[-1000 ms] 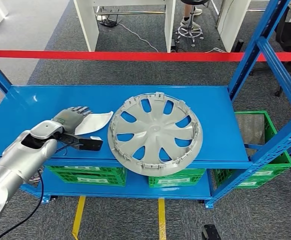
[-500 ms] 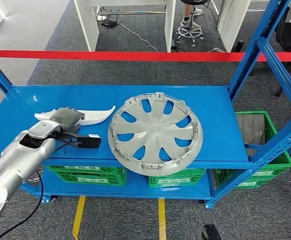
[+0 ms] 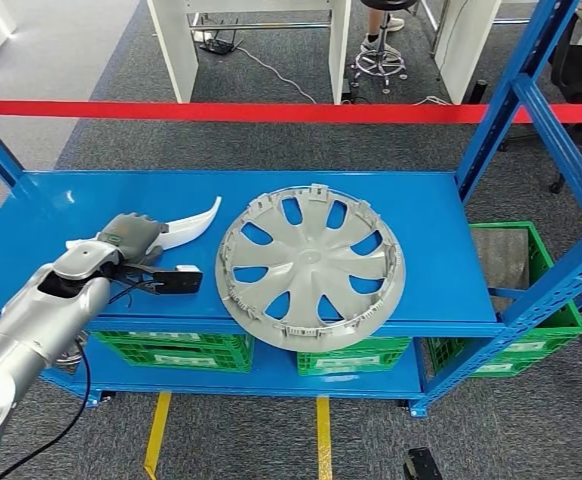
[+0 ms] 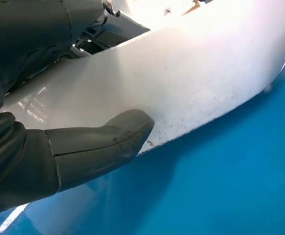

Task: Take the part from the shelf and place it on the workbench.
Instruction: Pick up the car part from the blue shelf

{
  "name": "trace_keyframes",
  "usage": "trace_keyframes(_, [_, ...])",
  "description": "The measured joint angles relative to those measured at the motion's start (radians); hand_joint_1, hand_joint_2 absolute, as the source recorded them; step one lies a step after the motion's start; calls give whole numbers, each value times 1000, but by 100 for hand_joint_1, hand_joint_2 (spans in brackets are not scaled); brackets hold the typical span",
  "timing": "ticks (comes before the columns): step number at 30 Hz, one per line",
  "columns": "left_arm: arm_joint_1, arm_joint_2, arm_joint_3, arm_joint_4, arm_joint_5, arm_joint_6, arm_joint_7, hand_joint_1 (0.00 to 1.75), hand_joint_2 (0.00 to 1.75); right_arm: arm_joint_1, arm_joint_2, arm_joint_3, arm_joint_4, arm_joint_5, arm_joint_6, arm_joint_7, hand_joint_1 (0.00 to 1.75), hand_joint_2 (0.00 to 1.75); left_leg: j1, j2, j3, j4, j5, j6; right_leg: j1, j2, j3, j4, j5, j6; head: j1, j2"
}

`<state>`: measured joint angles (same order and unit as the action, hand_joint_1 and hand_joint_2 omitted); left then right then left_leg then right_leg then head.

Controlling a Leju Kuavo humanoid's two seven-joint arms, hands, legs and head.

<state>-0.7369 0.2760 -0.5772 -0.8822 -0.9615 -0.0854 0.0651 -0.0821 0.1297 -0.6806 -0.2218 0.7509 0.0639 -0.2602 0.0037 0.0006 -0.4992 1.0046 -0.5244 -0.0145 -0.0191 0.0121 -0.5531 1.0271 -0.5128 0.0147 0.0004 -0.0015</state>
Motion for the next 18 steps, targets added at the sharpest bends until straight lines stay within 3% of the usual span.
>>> trace_keyframes(5, [91,-30,99,-81,90,189,-64,175,175,2,0,0,0,-5,-4,-2,0,0,0,0,0,0,0,0,0,0,-1,0,0,0,0,0])
trace_keyframes(9, [205,-81,235,-241,323,325,-213,175,175,3,0,2,0,-4,-13,-8,0,0,0,2,-1,0,0,0,0,2,-1,0,0,0,0,0])
trace_keyframes(13, [292,-148,367,-407,667,324,-364,175,175,2,0,13,0,4,-25,-10,0,0,-1,3,-1,0,-1,0,0,3,-2,0,0,0,0,0])
trace_keyframes(18, [324,-214,473,-537,982,263,-414,175,175,-3,0,29,0,6,-30,-9,0,0,0,3,-1,0,0,1,0,2,-2,0,1,0,0,0])
